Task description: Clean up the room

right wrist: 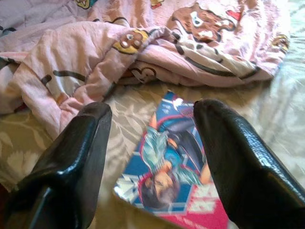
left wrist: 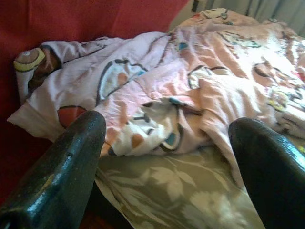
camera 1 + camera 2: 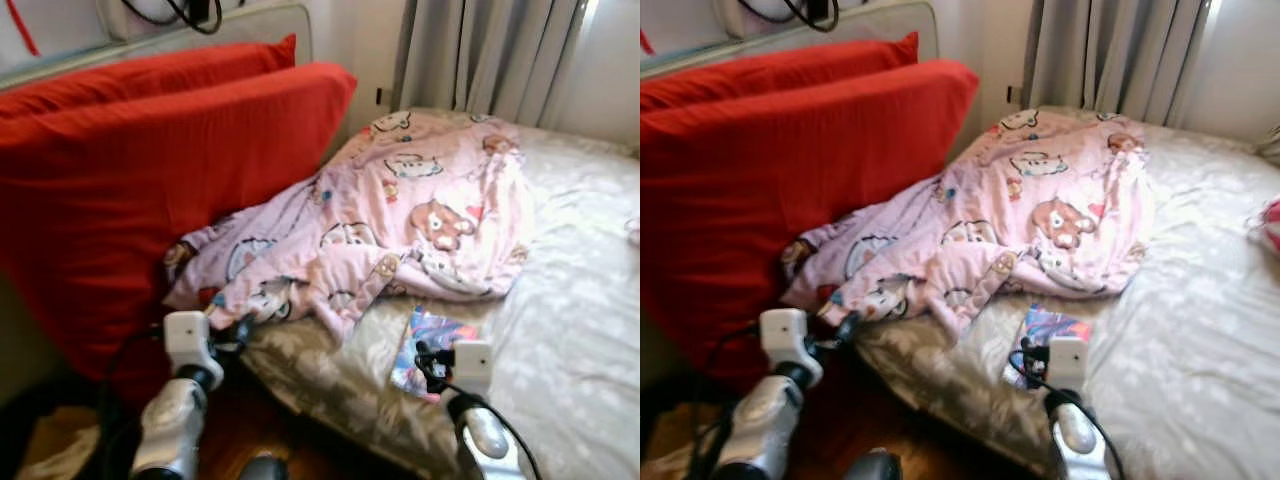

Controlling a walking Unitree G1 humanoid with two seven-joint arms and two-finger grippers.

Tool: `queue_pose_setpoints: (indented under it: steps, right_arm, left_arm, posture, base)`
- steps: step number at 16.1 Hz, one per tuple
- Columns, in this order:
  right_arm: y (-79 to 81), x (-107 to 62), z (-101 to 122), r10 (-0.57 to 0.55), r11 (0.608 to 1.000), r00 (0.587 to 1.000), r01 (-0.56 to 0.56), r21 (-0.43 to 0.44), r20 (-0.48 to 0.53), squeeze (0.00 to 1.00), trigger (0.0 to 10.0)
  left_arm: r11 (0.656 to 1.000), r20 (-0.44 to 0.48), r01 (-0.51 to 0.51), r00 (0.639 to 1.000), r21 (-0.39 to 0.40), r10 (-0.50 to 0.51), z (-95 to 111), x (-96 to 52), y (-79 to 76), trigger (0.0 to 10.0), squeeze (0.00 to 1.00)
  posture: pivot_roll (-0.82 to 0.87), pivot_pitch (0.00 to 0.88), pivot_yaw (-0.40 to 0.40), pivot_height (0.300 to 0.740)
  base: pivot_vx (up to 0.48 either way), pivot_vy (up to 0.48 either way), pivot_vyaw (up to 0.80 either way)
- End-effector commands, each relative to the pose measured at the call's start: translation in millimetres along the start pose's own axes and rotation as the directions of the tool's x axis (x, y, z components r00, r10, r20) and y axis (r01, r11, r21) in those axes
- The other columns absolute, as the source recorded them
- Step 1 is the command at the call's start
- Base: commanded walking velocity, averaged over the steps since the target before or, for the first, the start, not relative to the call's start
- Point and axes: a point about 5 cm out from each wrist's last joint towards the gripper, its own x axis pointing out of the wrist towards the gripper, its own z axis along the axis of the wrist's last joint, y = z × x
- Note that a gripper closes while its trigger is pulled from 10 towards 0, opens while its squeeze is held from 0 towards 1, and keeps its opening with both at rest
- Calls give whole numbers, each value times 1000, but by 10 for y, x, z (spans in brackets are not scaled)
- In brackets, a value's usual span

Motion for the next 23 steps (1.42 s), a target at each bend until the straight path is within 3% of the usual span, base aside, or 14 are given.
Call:
queue_pose_setpoints:
  steps: [1,6,12,15,16,18,19,20,23]
  right_arm:
    - [71,49,51,18,1000,1000,-18,4,9,0,10000]
    - [83,67,33,24,1000,999,-24,8,-23,0,10000]
    - [71,86,-121,-29,993,982,50,107,-188,0,10000]
    - [21,103,-127,-67,982,973,103,159,-221,0,10000]
    - [-17,110,-113,-85,977,972,125,171,-221,1000,10000]
    - [-47,117,-94,-99,980,972,133,150,-215,1000,10000]
    - [-52,121,-83,-101,986,973,126,112,-208,941,10000]
    - [-51,119,-79,-100,988,975,121,97,-200,0,10000]
    - [-105,75,-125,-129,980,971,156,124,-203,0,10000]
  left_arm:
    - [1000,5,-3,1000,12,2,33,17,24,10000,0]
    - [1000,5,9,1000,12,-9,41,35,-11,10000,0]
    - [999,23,38,999,22,-38,125,47,-23,10000,0]
    - [998,26,38,999,45,-39,164,35,31,10000,0]
    - [997,29,47,998,62,-49,190,35,41,10000,0]
    - [996,25,52,998,70,-54,209,27,60,10000,0]
    - [996,22,56,998,73,-58,209,28,54,10000,0]
    - [995,17,62,998,75,-63,203,23,45,10000,0]
    - [994,6,80,997,77,-81,180,-19,6,10000,0]
  posture:
    - [19,0,-1,641]
    - [22,0,1,641]
    - [49,65,28,641]
    - [74,97,37,641]
    - [79,112,45,641]
    - [79,126,53,641]
    - [78,134,57,641]
    - [73,140,61,641]
    - [79,158,70,641]
  base:
    - [334,0,0]
    - [320,0,0]
    - [0,0,0]
    - [0,0,0]
    - [0,0,0]
    - [0,0,0]
    - [0,0,0]
    - [0,0,0]
    - [0,0,0]
